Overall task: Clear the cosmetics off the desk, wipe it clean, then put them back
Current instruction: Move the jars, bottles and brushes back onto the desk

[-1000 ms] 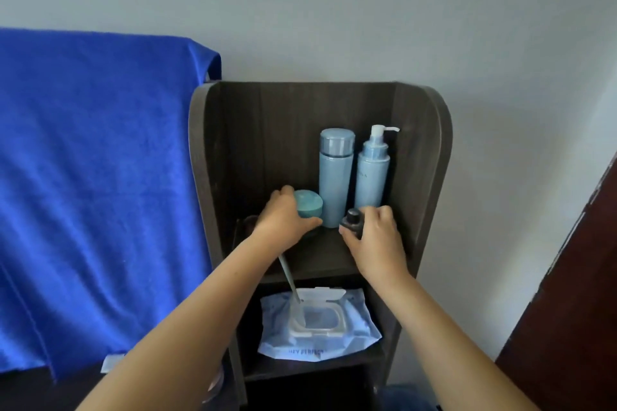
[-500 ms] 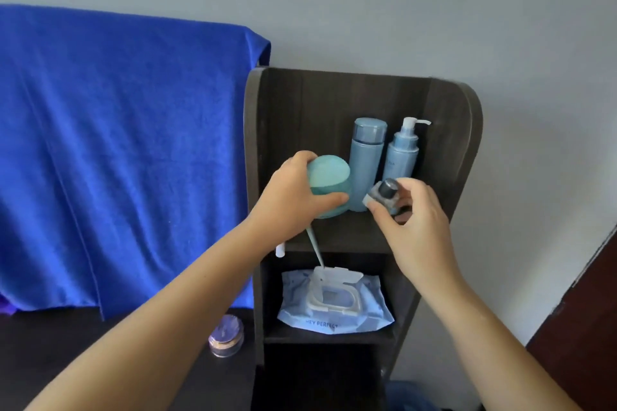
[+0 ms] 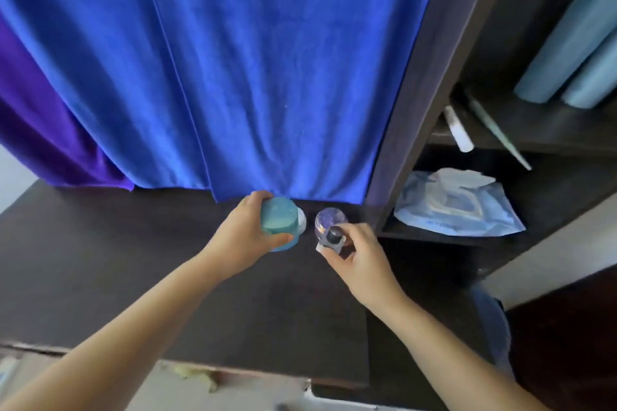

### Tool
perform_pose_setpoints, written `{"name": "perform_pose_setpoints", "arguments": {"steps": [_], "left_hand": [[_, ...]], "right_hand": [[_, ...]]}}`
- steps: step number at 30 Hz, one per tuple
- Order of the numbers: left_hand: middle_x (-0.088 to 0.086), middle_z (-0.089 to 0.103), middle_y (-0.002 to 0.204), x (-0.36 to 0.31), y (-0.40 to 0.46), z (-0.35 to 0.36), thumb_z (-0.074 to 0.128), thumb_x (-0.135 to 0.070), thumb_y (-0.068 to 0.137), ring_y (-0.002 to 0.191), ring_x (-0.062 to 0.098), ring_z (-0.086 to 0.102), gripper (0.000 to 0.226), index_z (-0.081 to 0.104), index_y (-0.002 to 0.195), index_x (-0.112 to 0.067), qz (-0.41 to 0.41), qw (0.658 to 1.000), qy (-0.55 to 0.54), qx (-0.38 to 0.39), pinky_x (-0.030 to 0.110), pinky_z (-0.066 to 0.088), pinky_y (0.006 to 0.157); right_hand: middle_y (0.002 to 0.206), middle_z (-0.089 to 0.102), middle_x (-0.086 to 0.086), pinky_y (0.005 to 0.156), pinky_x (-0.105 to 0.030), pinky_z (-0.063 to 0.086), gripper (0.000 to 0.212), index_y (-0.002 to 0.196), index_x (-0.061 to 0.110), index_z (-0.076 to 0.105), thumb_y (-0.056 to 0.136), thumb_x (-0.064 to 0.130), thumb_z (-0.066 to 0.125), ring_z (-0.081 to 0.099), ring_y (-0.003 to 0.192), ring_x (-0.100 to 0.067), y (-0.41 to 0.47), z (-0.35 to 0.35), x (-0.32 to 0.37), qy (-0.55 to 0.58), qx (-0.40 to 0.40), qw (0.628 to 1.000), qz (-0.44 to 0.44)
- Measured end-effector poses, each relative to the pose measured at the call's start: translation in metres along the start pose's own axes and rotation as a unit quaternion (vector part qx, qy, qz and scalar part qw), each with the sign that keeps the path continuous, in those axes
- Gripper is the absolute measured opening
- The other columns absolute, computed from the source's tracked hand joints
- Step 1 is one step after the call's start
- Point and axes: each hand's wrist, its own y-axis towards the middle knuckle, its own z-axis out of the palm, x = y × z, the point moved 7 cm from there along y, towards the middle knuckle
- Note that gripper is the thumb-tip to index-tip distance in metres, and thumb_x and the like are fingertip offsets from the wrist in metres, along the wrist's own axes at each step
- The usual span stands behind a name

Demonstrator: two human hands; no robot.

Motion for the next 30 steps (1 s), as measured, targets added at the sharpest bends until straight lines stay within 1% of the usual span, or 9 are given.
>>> {"name": "perform_pose_setpoints", "arguments": {"steps": [2, 5, 13, 15, 18, 21, 24, 27, 30], "left_hand": [[0.000, 0.052, 0.113, 0.044, 0.008, 0.024, 0.079, -0.029, 0.066, 0.102, 0.019, 0.053, 0.065, 0.045, 0.120, -0.017, -0.031, 0.999, 0.009, 0.012, 0.029, 0.042, 0.083], [0.003, 0.048, 0.119, 0.087, 0.017, 0.055, 0.077, -0.029, 0.069, 0.108, 0.021, 0.050, 0.068, 0.042, 0.125, -0.014, -0.040, 0.998, 0.034, 0.030, 0.033, 0.042, 0.087], [0.004, 0.043, 0.129, 0.117, 0.028, 0.088, 0.071, -0.034, 0.076, 0.118, 0.022, 0.043, 0.073, 0.033, 0.134, -0.011, -0.019, 0.996, 0.072, 0.039, 0.041, 0.046, 0.083], [0.004, 0.041, 0.130, 0.116, 0.029, 0.088, 0.071, -0.034, 0.076, 0.121, 0.022, 0.041, 0.075, 0.031, 0.136, -0.011, -0.016, 0.996, 0.076, 0.047, 0.041, 0.045, 0.085], [0.011, 0.040, 0.136, 0.105, 0.027, 0.079, 0.075, -0.034, 0.071, 0.125, 0.027, 0.038, 0.089, 0.027, 0.140, -0.007, 0.019, 0.994, 0.103, 0.036, 0.038, 0.036, 0.099], [0.011, 0.046, 0.132, 0.055, 0.024, 0.051, 0.067, -0.038, 0.076, 0.122, 0.025, 0.039, 0.076, 0.036, 0.136, -0.003, 0.112, 0.988, 0.091, -0.055, 0.035, 0.032, 0.102], [-0.005, 0.045, 0.120, -0.023, 0.010, 0.023, 0.059, -0.022, 0.086, 0.115, 0.010, 0.039, 0.051, 0.042, 0.132, -0.008, 0.174, 0.979, -0.035, -0.100, 0.013, 0.026, 0.095], [-0.016, 0.056, 0.093, -0.106, -0.012, 0.003, 0.045, -0.034, 0.086, 0.093, -0.001, 0.053, 0.028, 0.053, 0.112, -0.024, 0.246, 0.956, -0.109, -0.120, 0.003, 0.036, 0.078], [-0.019, 0.052, 0.069, -0.196, -0.028, -0.001, 0.040, -0.034, 0.087, 0.066, 0.001, 0.050, 0.017, 0.054, 0.095, -0.028, 0.336, 0.929, -0.083, -0.129, 0.010, 0.040, 0.059]], "right_hand": [[0.095, 0.052, -0.002, 0.081, -0.024, 0.043, 0.029, 0.101, 0.011, 0.063, 0.077, 0.020, 0.074, 0.056, 0.089, -0.017, 0.009, 0.036, -0.032, -0.045, -0.006, 0.998, 0.038], [0.094, 0.056, -0.010, 0.081, -0.027, 0.040, 0.023, 0.095, 0.008, 0.063, 0.077, 0.019, 0.072, 0.055, 0.092, -0.025, 0.017, 0.074, -0.064, -0.097, -0.010, 0.993, 0.073], [0.104, 0.054, -0.014, 0.090, -0.038, 0.043, 0.027, 0.103, 0.006, 0.058, 0.079, 0.013, 0.069, 0.051, 0.100, -0.032, 0.025, 0.109, -0.091, -0.155, 0.017, 0.983, 0.093], [0.113, 0.053, -0.015, 0.095, -0.036, 0.040, 0.037, 0.114, 0.006, 0.055, 0.080, 0.015, 0.069, 0.050, 0.108, -0.032, 0.025, 0.109, -0.091, -0.163, 0.035, 0.981, 0.103], [0.135, 0.042, -0.013, 0.105, -0.028, 0.030, 0.063, 0.136, 0.009, 0.037, 0.082, 0.018, 0.068, 0.041, 0.126, -0.025, 0.021, 0.096, -0.075, -0.115, 0.061, 0.985, 0.118], [0.130, 0.046, -0.006, 0.102, -0.028, 0.039, 0.046, 0.129, 0.013, 0.046, 0.087, 0.020, 0.062, 0.047, 0.120, -0.018, 0.015, 0.055, -0.036, -0.116, 0.049, 0.990, 0.055], [0.104, 0.056, 0.003, 0.079, -0.031, 0.051, 0.018, 0.104, 0.013, 0.061, 0.088, 0.019, 0.054, 0.059, 0.090, -0.010, 0.002, -0.014, 0.020, -0.113, 0.000, 0.993, -0.047], [0.087, 0.061, 0.009, 0.065, -0.021, 0.049, 0.016, 0.089, 0.022, 0.061, 0.086, 0.027, 0.047, 0.060, 0.072, -0.011, -0.020, -0.112, 0.078, -0.101, -0.090, 0.984, -0.113], [0.078, 0.064, 0.013, 0.064, -0.010, 0.046, 0.011, 0.085, 0.019, 0.065, 0.087, 0.017, 0.054, 0.061, 0.072, -0.007, -0.022, -0.212, 0.109, -0.087, -0.187, 0.969, -0.138]]}}
